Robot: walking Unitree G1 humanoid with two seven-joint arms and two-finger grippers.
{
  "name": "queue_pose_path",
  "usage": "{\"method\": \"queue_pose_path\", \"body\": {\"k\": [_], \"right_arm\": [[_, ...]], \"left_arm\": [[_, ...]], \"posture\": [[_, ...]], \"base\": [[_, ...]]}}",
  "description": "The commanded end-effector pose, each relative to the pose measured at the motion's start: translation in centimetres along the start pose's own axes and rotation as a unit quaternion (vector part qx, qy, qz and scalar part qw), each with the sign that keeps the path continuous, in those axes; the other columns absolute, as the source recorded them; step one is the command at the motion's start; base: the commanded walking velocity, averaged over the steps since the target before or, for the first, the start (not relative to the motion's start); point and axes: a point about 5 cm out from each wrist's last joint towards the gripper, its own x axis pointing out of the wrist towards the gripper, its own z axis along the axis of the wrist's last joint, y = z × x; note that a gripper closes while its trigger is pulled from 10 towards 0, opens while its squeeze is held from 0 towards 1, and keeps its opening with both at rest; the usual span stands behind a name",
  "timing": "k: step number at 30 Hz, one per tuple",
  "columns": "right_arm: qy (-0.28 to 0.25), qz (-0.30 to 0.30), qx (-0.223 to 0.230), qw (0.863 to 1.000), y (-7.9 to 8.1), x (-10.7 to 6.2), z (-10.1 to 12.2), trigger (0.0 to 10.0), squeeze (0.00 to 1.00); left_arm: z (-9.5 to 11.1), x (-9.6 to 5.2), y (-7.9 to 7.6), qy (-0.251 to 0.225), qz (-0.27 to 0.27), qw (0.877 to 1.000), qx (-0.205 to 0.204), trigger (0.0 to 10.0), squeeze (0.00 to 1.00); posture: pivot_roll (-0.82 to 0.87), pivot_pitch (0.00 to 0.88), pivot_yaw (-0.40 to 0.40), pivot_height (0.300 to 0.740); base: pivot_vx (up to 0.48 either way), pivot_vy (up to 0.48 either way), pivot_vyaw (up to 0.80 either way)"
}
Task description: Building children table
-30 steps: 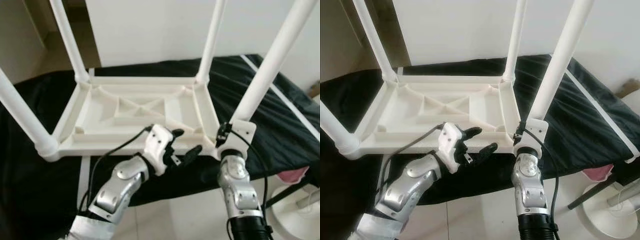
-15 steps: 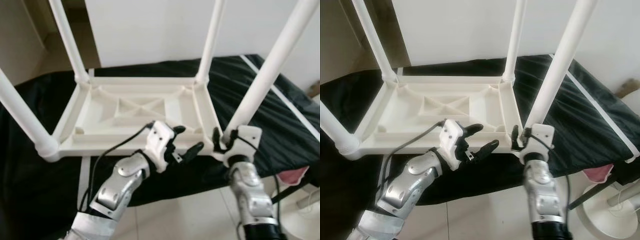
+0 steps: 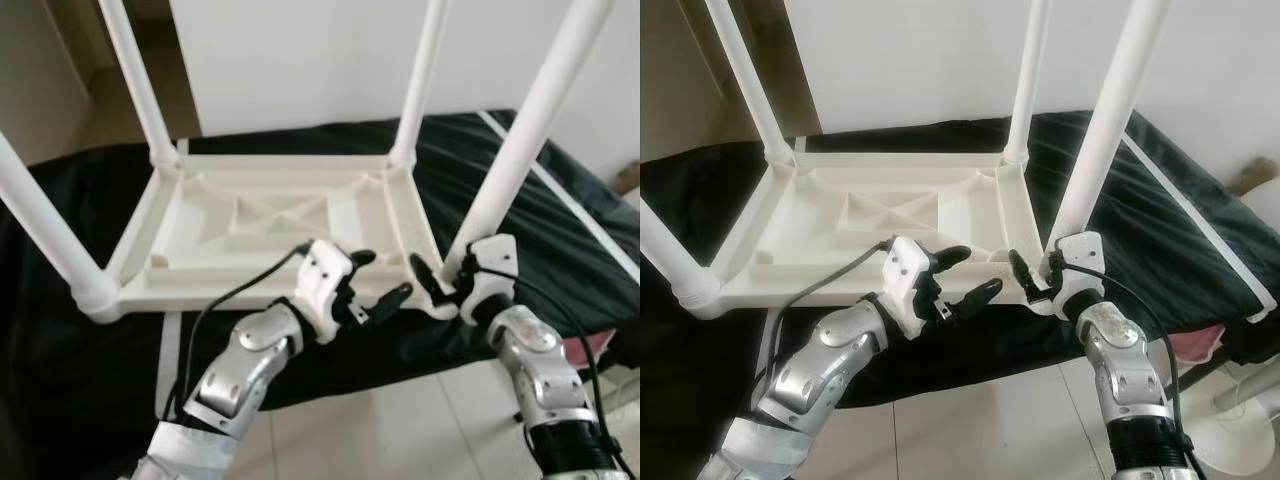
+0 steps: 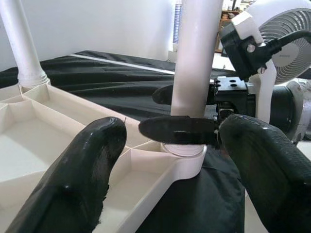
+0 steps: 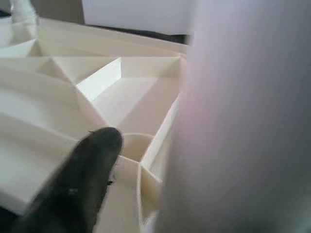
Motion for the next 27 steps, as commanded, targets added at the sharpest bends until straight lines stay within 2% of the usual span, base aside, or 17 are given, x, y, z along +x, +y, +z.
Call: {"method": "queue_pose_path", "body": {"k": [1,2,3,13,14,23,24,27], "right_arm": [[0.004,0.027,-0.001,1.0,0.5,0.4,-0.1,5.0,0.0],[0.004,0.027,-0.001,1.0,0.5,0.4,-0.1,5.0,0.0],[0.006,0.034,-0.002,0.999,0.5,0.4,-0.2,0.0,0.0],[0.02,0.063,0.017,0.998,0.4,0.0,-1.0,0.0,0.0],[0.018,0.062,0.02,0.998,0.4,0.0,-0.8,10.0,0.0],[0.033,0.018,0.019,0.999,0.3,0.1,-0.9,10.0,0.0],[0.034,-0.002,0.032,0.999,1.1,0.2,-0.9,10.0,0.0],[0.034,-0.008,0.037,0.999,1.4,0.2,-0.9,10.0,0.0]], "left_arm": [[-0.1,0.0,-0.3,0.002,-0.039,0.999,0.001,10.0,0.0],[-0.1,0.0,-0.3,0.002,-0.039,0.999,0.001,10.0,0.0],[0.0,0.0,-0.2,0.002,-0.037,0.999,0.001,10.0,0.0],[0.2,-0.1,-0.1,0.0,-0.031,1.0,0.001,10.0,0.0],[0.1,-0.1,-0.1,0.0,-0.032,0.999,-0.001,10.0,0.0],[0.2,0.0,-0.1,-0.001,-0.035,0.999,-0.005,10.0,0.0],[0.2,0.1,-0.2,-0.001,-0.036,0.999,-0.007,10.0,0.0],[0.1,0.1,-0.2,-0.001,-0.036,0.999,-0.008,10.0,0.0]], "posture": [[-0.03,0.0,-0.025,0.74],[-0.03,0.0,-0.025,0.74],[-0.02,0.0,-0.03,0.74],[-0.03,0.005,-0.029,0.74],[-0.03,0.012,-0.026,0.74],[-0.05,0.028,-0.018,0.74],[-0.06,0.036,-0.011,0.74],[-0.06,0.036,-0.011,0.74]], "base": [[0.0,0.0,0.0],[0.0,0.0,0.0],[0.0,0.0,0.0],[0.0,0.0,0.0],[0.0,0.0,0.0],[0.0,0.0,0.0],[0.0,0.0,0.0],[0.0,0.0,0.0]]}}
